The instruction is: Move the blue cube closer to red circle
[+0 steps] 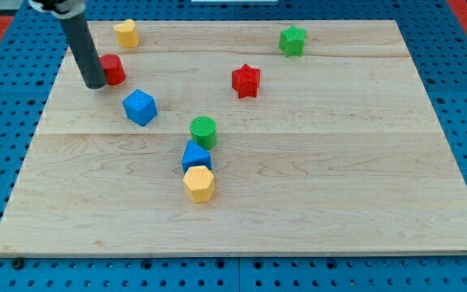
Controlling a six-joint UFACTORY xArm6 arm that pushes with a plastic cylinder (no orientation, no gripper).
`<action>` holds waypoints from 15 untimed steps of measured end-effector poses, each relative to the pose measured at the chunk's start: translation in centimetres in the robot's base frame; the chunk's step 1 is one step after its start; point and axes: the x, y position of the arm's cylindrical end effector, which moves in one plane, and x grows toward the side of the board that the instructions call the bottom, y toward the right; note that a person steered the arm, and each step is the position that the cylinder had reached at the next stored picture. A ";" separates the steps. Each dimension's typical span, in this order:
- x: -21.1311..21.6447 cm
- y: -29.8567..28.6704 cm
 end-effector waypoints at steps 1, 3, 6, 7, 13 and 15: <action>-2.7 0.4; 2.6 1.6; 7.8 12.6; 10.2 12.1; 2.8 2.0; 7.4 -1.6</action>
